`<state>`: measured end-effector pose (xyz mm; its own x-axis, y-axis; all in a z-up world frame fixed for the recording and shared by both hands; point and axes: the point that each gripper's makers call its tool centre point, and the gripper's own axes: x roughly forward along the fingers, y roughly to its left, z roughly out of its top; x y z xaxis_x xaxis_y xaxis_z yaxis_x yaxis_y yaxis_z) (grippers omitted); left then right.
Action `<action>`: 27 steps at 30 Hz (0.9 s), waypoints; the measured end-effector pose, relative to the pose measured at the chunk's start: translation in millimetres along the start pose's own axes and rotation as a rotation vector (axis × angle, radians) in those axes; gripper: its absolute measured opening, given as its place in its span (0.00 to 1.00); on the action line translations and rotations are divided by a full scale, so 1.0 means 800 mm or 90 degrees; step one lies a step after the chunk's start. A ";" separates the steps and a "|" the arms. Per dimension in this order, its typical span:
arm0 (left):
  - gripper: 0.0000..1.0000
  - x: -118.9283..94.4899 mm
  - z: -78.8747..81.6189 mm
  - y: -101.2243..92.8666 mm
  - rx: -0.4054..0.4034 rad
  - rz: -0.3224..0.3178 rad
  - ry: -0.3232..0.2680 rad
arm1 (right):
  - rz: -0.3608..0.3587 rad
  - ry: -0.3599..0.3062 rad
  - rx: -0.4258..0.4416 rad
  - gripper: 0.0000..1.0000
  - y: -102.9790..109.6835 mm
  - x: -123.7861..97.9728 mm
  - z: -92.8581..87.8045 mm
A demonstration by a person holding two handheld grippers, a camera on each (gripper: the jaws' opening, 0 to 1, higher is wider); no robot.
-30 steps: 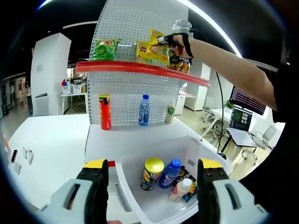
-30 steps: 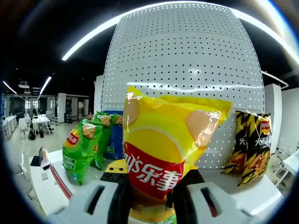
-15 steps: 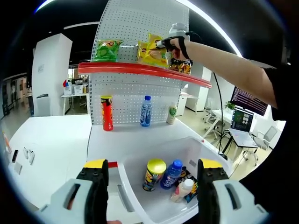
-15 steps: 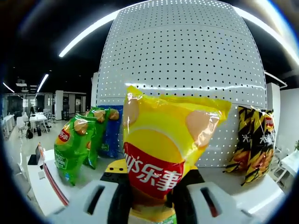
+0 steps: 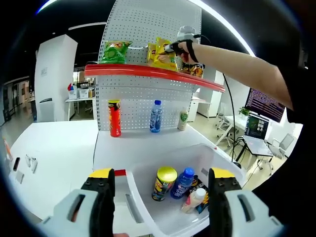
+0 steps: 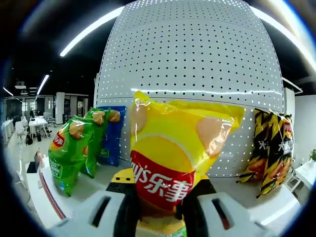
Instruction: Place the items from the shopping basket onto the snack and drink counter
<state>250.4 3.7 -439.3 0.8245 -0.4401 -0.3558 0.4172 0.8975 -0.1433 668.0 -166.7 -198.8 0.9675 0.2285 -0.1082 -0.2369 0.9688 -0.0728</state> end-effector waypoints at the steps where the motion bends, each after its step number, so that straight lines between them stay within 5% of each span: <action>1: 0.76 0.000 0.000 0.001 -0.001 0.001 0.001 | 0.001 0.001 -0.001 0.31 0.000 0.004 0.000; 27: 0.76 0.005 -0.002 0.009 -0.008 0.007 0.005 | -0.006 -0.014 0.025 0.33 0.002 0.024 -0.016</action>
<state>256.4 8.6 -443.2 0.8256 -0.4302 -0.3652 0.4035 0.9024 -0.1511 685.3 -161.5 -214.0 0.9714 0.2213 -0.0866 -0.2249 0.9738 -0.0342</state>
